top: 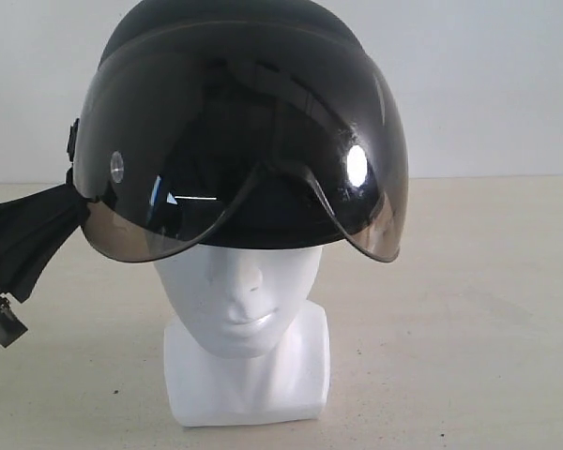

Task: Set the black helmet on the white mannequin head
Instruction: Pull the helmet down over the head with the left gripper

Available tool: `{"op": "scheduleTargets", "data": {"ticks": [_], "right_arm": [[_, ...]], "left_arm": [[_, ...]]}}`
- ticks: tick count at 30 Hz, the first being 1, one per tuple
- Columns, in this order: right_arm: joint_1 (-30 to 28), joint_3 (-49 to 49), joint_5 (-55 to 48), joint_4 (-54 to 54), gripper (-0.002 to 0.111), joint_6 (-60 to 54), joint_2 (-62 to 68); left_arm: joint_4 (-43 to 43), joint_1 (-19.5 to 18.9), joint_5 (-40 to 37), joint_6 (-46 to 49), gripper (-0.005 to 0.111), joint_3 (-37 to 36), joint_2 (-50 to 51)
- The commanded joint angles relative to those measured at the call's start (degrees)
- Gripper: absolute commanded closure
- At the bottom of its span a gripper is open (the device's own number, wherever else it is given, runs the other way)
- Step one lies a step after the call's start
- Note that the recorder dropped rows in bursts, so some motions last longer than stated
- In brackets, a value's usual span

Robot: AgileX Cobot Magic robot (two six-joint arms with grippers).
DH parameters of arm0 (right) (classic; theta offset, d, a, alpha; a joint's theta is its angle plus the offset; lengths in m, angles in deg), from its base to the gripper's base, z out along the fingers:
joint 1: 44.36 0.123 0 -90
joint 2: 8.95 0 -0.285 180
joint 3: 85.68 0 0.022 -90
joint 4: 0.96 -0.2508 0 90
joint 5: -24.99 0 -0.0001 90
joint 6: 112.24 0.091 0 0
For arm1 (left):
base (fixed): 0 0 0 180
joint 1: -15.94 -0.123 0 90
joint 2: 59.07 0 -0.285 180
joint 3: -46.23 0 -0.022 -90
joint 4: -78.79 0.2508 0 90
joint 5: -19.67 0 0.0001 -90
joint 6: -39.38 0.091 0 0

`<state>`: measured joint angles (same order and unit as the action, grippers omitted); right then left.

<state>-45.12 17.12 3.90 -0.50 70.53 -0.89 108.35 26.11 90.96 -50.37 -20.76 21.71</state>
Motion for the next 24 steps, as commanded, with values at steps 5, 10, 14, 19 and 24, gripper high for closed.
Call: {"op": "scheduleTargets", "data": {"ticks": [5,10,14,19,24], "right_arm": [[0.1,0.0,0.2,0.1,0.108,-0.2,-0.3],[0.1,0.0,0.2,0.1,0.108,-0.2,-0.3],[0.1,0.0,0.2,0.1,0.108,-0.2,-0.3],[0.1,0.0,0.2,0.1,0.108,-0.2,-0.3],[0.1,0.0,0.1,0.1,0.108,-0.2,-0.3]], "left_arm": [[-0.1,0.2,-1.3,0.7,0.102,-0.5,-0.8],[-0.2,0.2,-1.3,0.7,0.102,-0.5,-0.8],[0.2,0.2,-1.3,0.7,0.102,-0.5,-0.8],[0.5,0.2,-1.3,0.7,0.083,-0.5,-0.8],[1.1,0.2,-1.3,0.7,0.059,-0.5,-0.8]]}}
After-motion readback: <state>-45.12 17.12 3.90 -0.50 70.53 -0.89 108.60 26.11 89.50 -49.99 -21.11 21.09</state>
